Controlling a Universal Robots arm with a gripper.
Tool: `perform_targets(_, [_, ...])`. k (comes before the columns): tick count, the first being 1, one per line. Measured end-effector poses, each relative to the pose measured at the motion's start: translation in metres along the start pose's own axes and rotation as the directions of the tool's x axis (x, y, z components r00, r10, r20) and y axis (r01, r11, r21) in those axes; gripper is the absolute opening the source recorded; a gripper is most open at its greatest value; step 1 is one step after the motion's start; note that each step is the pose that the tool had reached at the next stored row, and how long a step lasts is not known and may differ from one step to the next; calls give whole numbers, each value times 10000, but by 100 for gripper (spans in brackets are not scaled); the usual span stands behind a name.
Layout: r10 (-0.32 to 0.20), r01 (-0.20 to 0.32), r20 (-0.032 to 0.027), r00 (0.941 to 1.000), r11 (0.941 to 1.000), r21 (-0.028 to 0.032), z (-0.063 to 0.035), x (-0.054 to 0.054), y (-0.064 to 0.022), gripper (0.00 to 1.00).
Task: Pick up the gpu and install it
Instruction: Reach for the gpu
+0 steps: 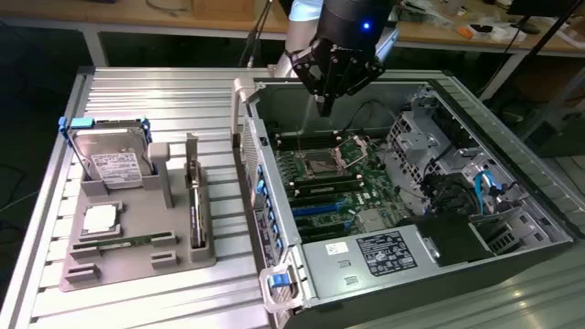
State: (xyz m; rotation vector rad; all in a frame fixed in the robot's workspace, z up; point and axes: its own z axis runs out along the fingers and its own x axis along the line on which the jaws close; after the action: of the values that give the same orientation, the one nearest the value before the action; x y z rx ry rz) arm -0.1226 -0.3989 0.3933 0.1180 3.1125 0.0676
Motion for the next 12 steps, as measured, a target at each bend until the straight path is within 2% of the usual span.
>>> perform_targets(1, [0, 0, 0, 10000, 10000, 0, 0, 2, 0, 11])
perform_targets(2, [-1, 1, 0, 10000, 10000, 0, -2, 50, -4, 11])
perform_targets(4, [-2, 2, 0, 10000, 10000, 0, -6, 235, -18, 11])
perform_targets(12, [0, 0, 0, 10000, 10000, -1, -14, 536, -41, 11])
